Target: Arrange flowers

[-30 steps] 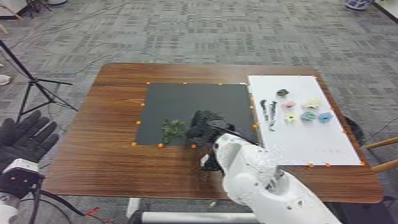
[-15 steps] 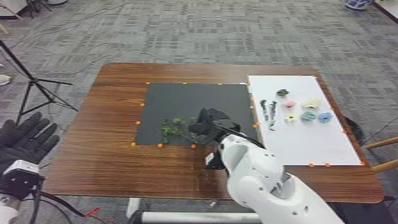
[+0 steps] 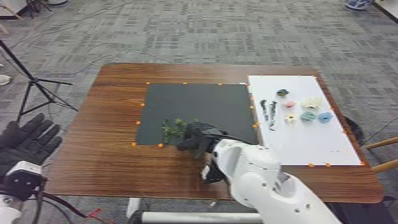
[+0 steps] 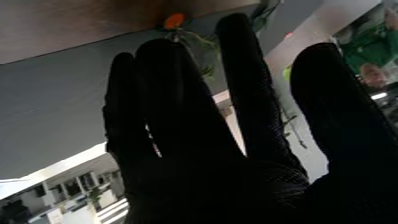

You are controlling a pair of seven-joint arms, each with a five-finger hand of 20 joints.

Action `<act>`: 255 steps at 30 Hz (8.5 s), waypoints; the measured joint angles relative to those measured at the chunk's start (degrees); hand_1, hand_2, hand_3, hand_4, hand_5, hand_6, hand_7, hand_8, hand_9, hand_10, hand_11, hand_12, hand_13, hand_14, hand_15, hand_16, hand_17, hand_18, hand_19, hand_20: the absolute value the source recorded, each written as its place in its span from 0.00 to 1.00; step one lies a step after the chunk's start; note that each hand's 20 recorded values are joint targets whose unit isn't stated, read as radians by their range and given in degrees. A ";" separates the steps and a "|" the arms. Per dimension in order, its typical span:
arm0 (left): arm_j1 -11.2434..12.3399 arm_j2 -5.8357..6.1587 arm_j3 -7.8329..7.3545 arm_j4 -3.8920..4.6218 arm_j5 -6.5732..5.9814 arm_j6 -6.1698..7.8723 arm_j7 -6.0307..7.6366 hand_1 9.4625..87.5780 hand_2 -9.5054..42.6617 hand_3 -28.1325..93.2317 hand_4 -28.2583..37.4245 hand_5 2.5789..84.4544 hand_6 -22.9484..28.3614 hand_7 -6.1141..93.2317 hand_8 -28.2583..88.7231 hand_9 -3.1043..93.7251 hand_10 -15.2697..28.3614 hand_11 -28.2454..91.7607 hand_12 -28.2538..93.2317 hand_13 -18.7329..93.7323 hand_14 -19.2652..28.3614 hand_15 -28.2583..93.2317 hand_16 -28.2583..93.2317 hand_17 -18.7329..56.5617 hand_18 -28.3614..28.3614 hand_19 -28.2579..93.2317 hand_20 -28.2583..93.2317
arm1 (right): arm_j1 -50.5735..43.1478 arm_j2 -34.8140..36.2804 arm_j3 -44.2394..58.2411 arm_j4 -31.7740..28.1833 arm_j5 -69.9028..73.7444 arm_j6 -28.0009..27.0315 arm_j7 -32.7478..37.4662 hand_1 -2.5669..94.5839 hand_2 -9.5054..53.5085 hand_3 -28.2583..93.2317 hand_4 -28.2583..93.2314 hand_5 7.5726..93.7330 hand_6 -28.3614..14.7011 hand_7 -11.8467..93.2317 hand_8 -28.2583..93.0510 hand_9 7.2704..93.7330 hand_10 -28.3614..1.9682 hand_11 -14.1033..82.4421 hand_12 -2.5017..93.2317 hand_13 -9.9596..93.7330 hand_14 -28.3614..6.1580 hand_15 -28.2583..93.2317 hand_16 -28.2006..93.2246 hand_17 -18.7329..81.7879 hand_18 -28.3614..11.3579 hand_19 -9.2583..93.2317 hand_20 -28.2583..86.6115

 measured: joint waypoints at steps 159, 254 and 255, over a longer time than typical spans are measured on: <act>-0.19 -0.51 1.35 -0.29 -0.29 0.23 -0.42 0.22 0.46 0.81 0.02 0.45 0.61 0.16 0.18 0.37 0.67 0.36 0.35 0.36 0.68 0.43 0.23 0.21 0.69 0.38 0.33 | 2.85 10.03 5.59 16.45 -16.30 26.56 15.32 0.70 0.00 0.77 0.00 0.78 0.65 0.47 0.37 0.88 0.63 0.35 0.54 0.77 0.52 0.80 0.61 0.53 0.00 0.89 0.60; 0.88 -0.08 0.86 -0.26 -0.72 0.21 0.22 0.23 0.45 0.81 0.03 0.45 0.61 0.16 0.18 0.37 0.67 0.36 0.35 0.36 0.69 0.43 0.23 0.21 0.70 0.38 0.33 | -2.22 13.32 -4.06 4.29 -14.39 33.87 5.23 0.50 0.00 0.83 0.00 0.70 0.56 0.31 0.15 0.74 0.41 0.53 0.42 0.71 0.39 0.86 0.56 0.47 0.00 0.86 0.58; 0.86 -0.08 0.85 -0.26 -0.71 0.21 0.16 0.23 0.45 0.81 0.03 0.45 0.61 0.16 0.18 0.37 0.67 0.36 0.35 0.36 0.69 0.43 0.23 0.21 0.70 0.38 0.33 | -2.25 13.33 -4.05 4.23 -14.38 33.91 5.22 0.50 0.00 0.83 0.00 0.70 0.55 0.30 0.14 0.74 0.41 0.53 0.41 0.71 0.39 0.86 0.56 0.47 0.00 0.86 0.58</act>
